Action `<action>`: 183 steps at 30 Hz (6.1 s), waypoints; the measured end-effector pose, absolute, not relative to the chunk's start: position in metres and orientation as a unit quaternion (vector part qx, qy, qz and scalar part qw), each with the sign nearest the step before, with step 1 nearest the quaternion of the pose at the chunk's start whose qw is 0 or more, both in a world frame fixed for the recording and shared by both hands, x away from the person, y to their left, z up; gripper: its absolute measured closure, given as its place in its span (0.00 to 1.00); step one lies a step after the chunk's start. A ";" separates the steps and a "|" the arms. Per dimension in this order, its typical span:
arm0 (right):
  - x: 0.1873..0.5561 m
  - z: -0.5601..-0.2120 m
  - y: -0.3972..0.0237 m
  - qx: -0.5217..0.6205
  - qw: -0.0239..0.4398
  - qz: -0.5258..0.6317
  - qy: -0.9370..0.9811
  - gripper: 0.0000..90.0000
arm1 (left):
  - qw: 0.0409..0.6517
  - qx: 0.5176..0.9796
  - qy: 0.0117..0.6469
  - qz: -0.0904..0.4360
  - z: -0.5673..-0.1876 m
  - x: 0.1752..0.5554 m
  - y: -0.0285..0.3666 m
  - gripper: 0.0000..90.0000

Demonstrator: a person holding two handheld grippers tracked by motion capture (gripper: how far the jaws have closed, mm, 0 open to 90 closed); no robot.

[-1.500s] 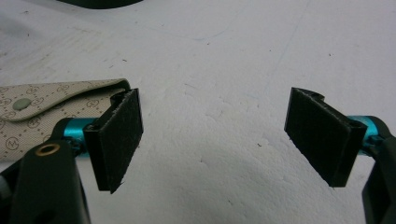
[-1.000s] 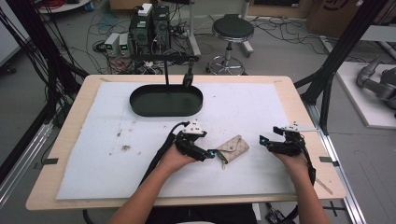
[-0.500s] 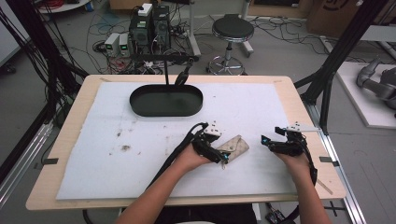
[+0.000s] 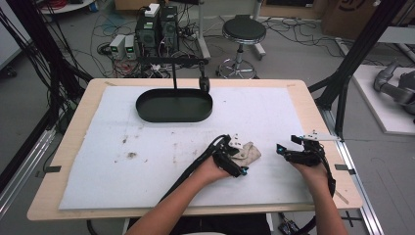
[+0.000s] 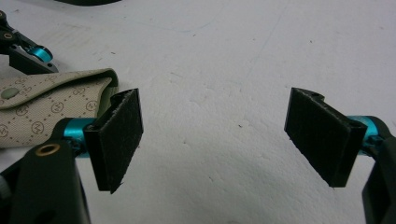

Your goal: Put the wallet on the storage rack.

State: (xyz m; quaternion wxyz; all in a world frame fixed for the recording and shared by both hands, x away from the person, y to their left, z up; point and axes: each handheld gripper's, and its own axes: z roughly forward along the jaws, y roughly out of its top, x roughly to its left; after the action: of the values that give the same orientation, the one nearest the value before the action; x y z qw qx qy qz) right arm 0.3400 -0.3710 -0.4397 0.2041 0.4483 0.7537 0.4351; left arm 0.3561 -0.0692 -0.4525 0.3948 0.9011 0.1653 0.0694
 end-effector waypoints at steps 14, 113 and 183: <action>0.341 -0.440 -0.369 0.444 0.202 0.435 0.757 0.22 | 0.404 0.896 0.169 0.071 -0.449 0.358 -0.060 0.38; 0.347 -0.440 -0.336 0.418 0.184 0.435 0.776 0.22 | 0.330 0.851 0.375 0.164 -0.431 0.532 0.182 0.39; 0.348 -0.439 -0.322 0.409 0.177 0.449 0.774 0.22 | 0.453 0.812 0.322 0.179 -0.421 0.350 0.192 0.24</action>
State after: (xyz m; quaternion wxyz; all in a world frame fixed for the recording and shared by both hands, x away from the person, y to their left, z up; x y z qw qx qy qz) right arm 0.3475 -0.3217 -0.4390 0.1774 0.4091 0.7744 0.4489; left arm 0.3497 0.1915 -0.4214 0.4525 0.8122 0.3219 0.1787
